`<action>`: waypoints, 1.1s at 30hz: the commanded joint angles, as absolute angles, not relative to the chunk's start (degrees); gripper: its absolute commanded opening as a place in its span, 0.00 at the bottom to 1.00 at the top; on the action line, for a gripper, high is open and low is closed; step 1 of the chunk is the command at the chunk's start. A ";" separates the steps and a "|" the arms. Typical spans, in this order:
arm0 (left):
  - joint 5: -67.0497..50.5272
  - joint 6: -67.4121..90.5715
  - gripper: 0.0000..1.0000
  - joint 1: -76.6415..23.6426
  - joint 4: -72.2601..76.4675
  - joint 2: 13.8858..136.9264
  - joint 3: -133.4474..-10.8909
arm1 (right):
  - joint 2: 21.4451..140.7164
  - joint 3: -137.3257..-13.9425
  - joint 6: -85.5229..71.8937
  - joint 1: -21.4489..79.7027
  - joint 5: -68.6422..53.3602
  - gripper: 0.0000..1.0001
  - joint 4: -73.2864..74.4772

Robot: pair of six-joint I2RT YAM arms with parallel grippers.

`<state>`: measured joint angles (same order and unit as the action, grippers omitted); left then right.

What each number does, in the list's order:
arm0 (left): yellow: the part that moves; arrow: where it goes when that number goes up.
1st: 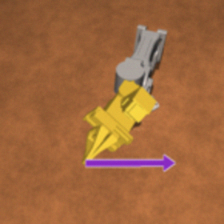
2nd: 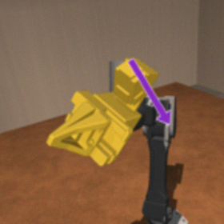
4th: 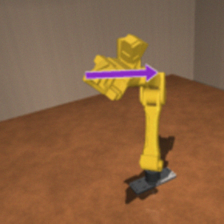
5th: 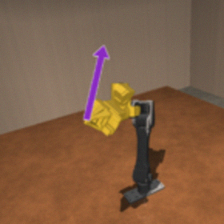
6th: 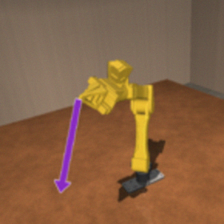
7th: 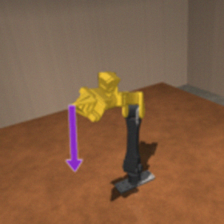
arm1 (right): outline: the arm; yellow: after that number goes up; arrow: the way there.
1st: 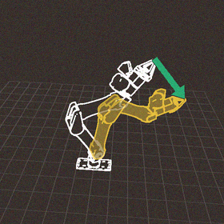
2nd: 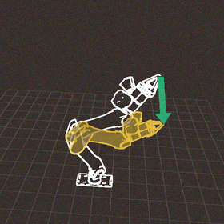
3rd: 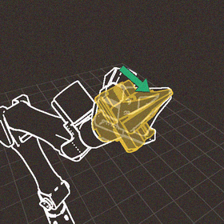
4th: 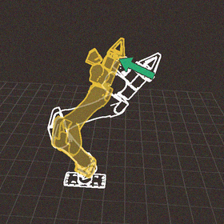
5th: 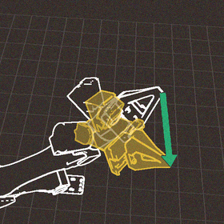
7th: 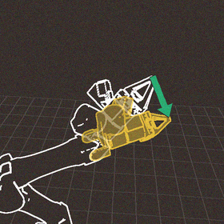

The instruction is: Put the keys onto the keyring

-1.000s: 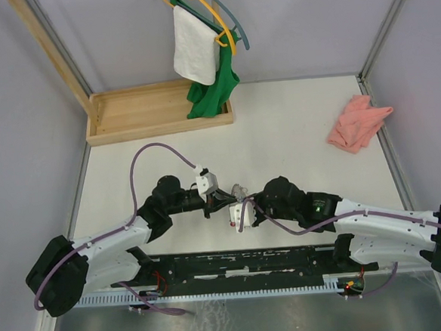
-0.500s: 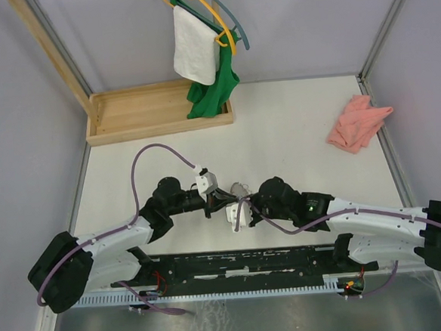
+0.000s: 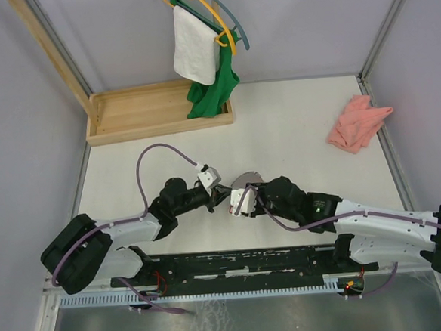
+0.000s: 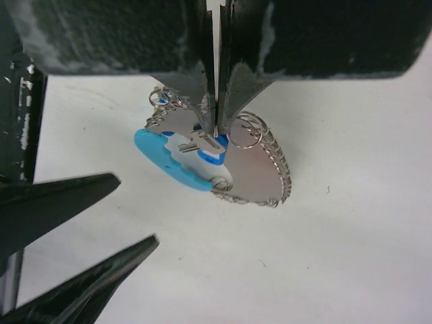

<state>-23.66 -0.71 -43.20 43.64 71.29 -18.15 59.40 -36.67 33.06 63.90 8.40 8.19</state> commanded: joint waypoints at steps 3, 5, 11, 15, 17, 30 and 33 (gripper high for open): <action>-13.83 1.25 0.03 -42.71 53.75 79.16 -20.22 | 54.80 -38.48 18.20 63.87 25.28 0.59 9.43; -9.97 3.82 0.03 -42.56 55.28 81.49 -20.38 | 53.56 -38.65 13.28 63.88 29.16 0.63 11.21; -0.27 13.20 0.30 -41.09 52.99 81.30 -20.18 | 49.58 -39.91 0.01 62.91 40.31 1.00 20.62; 6.50 16.28 0.54 -40.39 44.82 73.33 -19.35 | 45.52 -40.08 -8.31 62.53 48.70 1.00 26.42; 9.86 16.98 0.62 -40.24 37.14 67.30 -19.34 | 42.69 -40.37 -12.82 62.51 52.30 1.00 29.65; 21.89 25.14 0.99 -40.17 -11.78 21.44 -29.47 | 29.92 -48.05 -28.06 62.56 61.06 1.00 48.46; 21.73 25.35 0.99 -40.12 -19.55 16.73 -32.99 | 27.90 -50.85 -30.65 62.57 62.82 1.00 54.59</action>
